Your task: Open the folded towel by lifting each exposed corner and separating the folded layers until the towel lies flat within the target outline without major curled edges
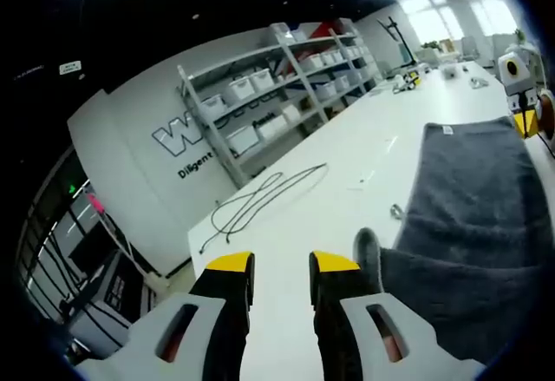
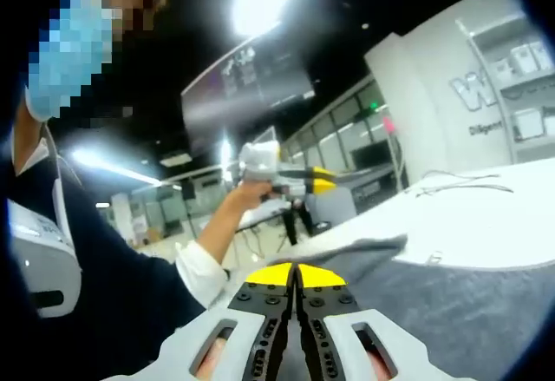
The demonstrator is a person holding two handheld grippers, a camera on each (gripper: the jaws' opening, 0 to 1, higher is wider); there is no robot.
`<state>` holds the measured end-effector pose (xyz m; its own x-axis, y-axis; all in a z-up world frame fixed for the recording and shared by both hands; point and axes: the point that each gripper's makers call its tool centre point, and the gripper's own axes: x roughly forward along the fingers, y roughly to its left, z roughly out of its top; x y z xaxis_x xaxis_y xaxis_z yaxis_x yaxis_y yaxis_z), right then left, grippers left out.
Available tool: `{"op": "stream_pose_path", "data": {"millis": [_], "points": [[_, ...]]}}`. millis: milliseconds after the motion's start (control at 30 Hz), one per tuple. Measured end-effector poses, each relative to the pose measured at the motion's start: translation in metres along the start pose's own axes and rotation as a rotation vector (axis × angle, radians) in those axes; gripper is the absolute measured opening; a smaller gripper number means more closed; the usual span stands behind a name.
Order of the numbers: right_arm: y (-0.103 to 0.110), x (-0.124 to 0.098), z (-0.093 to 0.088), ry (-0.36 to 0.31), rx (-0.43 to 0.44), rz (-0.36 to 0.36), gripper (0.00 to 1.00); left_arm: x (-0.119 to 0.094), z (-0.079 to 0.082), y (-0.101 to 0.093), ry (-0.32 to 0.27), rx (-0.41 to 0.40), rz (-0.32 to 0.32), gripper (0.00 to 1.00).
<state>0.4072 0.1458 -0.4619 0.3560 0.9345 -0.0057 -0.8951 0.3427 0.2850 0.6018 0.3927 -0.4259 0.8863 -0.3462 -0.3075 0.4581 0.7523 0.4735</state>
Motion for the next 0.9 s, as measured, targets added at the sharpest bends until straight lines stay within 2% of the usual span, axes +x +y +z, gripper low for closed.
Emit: {"op": "stream_pose_path", "data": {"millis": [200,333,400,500,733,900], "points": [[-0.018,-0.020,0.001,-0.002,-0.019,-0.057,0.00,0.004,0.000,-0.011,0.014,0.006,-0.024,0.27],[-0.026,-0.027,0.006,-0.011,-0.030,-0.085,0.00,0.003,-0.002,-0.017,0.023,-0.020,-0.032,0.28],[-0.032,-0.031,0.009,-0.006,-0.076,-0.112,0.03,0.003,-0.001,-0.020,0.014,-0.060,-0.031,0.29],[-0.038,-0.036,0.009,0.003,-0.100,-0.132,0.06,0.000,0.003,-0.017,-0.010,-0.177,-0.004,0.34],[-0.048,-0.048,0.010,0.013,-0.131,-0.152,0.08,-0.014,-0.001,-0.021,-0.013,-0.247,0.016,0.37],[-0.052,-0.052,0.011,0.048,-0.220,-0.159,0.09,-0.021,-0.007,-0.034,-0.032,-0.293,-0.005,0.38]]}}
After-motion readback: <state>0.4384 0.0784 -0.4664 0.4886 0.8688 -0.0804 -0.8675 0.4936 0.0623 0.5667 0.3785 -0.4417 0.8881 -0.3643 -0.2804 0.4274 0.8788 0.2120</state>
